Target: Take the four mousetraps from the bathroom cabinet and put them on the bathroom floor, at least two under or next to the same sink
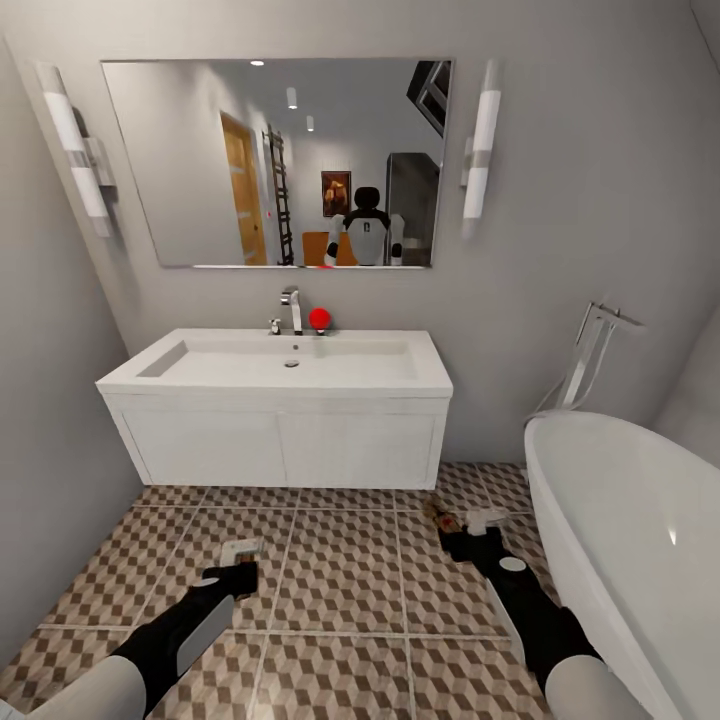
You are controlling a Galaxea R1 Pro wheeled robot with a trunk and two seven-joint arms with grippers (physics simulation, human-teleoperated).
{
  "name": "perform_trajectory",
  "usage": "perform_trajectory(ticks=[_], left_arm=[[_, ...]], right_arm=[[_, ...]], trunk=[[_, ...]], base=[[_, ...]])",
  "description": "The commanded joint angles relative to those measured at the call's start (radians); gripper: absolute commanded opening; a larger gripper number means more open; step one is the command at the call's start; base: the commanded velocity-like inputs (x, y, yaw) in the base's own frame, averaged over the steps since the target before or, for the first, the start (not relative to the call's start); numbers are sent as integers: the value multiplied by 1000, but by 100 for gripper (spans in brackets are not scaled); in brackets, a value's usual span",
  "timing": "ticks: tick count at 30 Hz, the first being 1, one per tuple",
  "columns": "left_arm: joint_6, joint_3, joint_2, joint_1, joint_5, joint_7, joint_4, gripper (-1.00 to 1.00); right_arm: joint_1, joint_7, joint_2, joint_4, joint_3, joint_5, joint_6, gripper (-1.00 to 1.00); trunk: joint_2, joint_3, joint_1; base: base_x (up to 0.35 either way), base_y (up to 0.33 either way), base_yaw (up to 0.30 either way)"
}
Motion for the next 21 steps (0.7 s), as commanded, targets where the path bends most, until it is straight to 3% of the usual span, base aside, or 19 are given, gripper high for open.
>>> perform_trajectory(ticks=[1,7,21], left_arm=[[2,-9,2,-1,8,9,-4,-100],[2,-10,1,-1,7,8,-9,-100],[2,-12,-6,-1,8,5,-10,-100]], right_arm=[[0,8,0,-10,-3,6,7,-100],[0,7,0,-38,-4,4,8,-100],[1,8,1,-44,-4,4,5,-100]], trunk=[[-1,-1,0],[-36,-18,19],[-134,-82,73]], base=[[0,0,0],[0,0,0],[0,0,0]])
